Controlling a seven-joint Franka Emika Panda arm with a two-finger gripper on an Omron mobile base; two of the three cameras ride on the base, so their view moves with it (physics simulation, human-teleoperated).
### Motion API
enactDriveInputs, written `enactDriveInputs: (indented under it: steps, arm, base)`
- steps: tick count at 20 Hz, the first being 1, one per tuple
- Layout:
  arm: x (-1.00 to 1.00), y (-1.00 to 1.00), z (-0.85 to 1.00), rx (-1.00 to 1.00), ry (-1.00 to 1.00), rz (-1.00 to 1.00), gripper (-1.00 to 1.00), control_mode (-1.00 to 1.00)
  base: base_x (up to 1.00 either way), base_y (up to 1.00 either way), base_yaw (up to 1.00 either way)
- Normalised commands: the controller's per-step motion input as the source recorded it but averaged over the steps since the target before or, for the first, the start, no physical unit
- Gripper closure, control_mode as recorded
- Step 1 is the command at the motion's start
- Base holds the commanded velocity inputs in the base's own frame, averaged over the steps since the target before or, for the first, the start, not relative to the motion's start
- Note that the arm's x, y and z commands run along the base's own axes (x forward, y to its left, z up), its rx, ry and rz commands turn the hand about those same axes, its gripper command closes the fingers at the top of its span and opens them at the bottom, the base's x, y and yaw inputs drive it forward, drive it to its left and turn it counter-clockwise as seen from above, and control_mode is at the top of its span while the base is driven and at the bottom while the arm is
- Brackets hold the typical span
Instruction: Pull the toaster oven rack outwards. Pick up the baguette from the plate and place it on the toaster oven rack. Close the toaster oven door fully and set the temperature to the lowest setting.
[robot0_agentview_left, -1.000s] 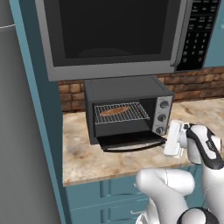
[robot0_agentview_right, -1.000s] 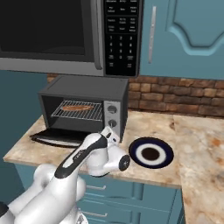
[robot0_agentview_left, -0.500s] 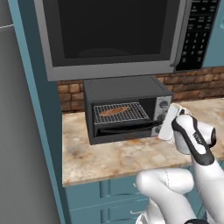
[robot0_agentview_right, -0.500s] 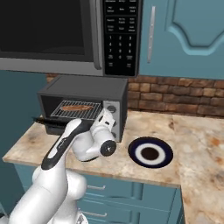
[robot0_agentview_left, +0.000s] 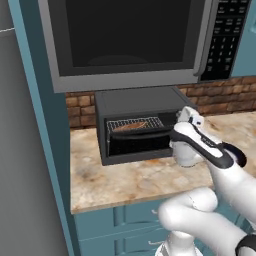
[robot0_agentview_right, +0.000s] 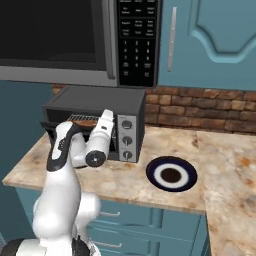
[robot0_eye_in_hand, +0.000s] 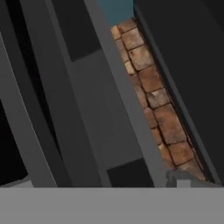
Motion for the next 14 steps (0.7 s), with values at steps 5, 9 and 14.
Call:
enactDriveInputs:
  steps: [5, 9, 14]
  arm:
    - [0.27, 0.49, 0.00, -0.18, -0.17, -0.15, -1.00, -1.00]
    - [0.39, 0.37, 0.17, -0.18, -0.04, -0.16, -1.00, -1.00]
    - [0.52, 0.21, 0.17, -0.16, 0.00, -0.11, -1.00, -1.00]
  base:
    - [0.00, 0.00, 0.00]
    - [0.00, 0.00, 0.00]
    - [0.00, 0.00, 0.00]
